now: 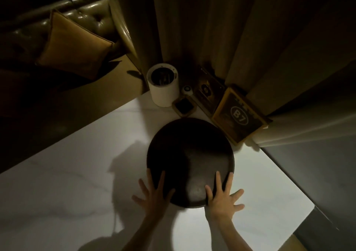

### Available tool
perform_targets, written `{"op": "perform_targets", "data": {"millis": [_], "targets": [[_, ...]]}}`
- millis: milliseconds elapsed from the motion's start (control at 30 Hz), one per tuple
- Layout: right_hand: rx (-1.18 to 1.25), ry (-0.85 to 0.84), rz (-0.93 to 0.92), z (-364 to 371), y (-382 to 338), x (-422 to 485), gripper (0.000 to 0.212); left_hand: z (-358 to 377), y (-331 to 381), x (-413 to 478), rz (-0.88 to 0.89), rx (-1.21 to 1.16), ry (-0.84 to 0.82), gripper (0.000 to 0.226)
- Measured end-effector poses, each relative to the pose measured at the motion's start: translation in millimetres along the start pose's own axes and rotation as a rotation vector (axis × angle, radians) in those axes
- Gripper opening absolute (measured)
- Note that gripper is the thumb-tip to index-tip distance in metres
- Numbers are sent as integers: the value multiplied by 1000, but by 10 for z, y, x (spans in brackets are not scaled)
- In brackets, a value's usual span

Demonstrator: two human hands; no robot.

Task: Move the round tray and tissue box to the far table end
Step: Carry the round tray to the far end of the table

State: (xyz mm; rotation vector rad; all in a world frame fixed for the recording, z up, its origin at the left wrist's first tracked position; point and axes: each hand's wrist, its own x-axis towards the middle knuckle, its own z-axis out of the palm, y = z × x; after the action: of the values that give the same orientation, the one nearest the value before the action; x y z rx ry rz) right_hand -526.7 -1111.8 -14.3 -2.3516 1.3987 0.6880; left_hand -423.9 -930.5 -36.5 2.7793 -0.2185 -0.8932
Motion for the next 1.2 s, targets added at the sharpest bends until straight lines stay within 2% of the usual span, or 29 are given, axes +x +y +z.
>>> {"op": "perform_targets", "data": {"millis": [133, 300, 400, 533, 767, 933, 1000, 1133, 1200], "targets": [[82, 39, 88, -31, -32, -57, 80, 34, -42, -11, -76, -53, 55, 89], [17, 10, 68, 18, -60, -10, 103, 112, -51, 55, -89, -69, 109, 92], [10, 2, 60, -27, -45, -51, 95, 157, -45, 56, -101, -83, 123, 92], [-26, 18, 45, -31, -41, -87, 98, 180, -75, 60, -81, -84, 173, 101], [39, 84, 68, 31, -15, -18, 85, 283, -68, 120, -21, -92, 281, 91], [76, 82, 62, 69, 47, 63, 82, 250, -89, 110, 0, -66, 280, 97], [57, 76, 63, 75, 42, 57, 83, 234, -112, 124, -11, -97, 197, 100], [29, 82, 65, 77, 32, 73, 84, 253, -52, 82, -51, -84, 302, 91], [20, 78, 62, 83, 32, 85, 84, 271, -64, 92, -60, -89, 228, 91]]}}
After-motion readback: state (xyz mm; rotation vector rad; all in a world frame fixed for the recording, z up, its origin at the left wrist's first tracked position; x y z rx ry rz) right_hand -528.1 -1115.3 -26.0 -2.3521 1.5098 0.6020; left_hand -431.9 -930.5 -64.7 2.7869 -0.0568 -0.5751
